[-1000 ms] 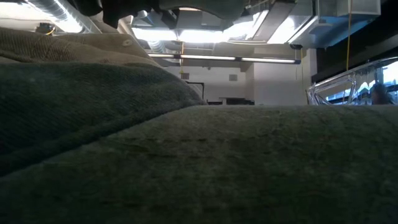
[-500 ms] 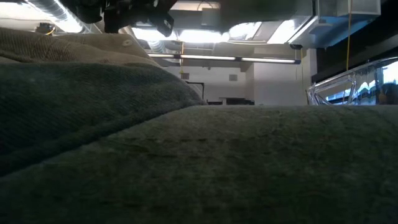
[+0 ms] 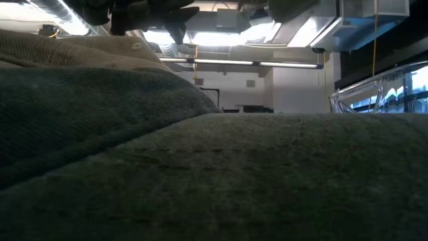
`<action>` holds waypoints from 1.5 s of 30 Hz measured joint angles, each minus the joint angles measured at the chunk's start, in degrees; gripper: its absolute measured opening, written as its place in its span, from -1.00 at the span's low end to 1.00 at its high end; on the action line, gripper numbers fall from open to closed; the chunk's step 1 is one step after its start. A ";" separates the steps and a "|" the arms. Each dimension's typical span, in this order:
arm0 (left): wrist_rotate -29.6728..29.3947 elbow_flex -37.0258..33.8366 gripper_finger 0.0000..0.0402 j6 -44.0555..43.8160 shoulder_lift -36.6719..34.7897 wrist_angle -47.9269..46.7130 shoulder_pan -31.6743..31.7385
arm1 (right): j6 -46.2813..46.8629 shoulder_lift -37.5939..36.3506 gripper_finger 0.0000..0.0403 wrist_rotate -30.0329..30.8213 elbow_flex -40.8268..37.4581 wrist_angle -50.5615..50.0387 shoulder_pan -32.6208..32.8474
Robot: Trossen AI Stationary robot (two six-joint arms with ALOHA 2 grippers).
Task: Pick & Place hat
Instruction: Put the top black cap into the bottom transparent bin
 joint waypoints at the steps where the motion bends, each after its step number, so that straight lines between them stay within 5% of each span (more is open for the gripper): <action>1: -0.95 0.00 -0.43 -0.01 0.00 0.00 -0.45 | 2.14 0.00 -0.82 1.21 0.00 0.00 1.92; 20: -4.89 0.00 -0.42 -1.72 0.02 -0.02 -8.19 | 38.00 8.35 -0.80 18.47 0.00 0.22 32.02; 34: -14.64 0.00 -0.42 -2.99 0.04 -0.02 -12.34 | 50.94 13.51 -0.81 20.60 -0.02 -2.25 41.92; 45: -14.98 -0.02 -0.42 -2.99 0.04 -0.22 -12.44 | 51.92 11.61 -0.81 23.83 1.77 -6.53 43.00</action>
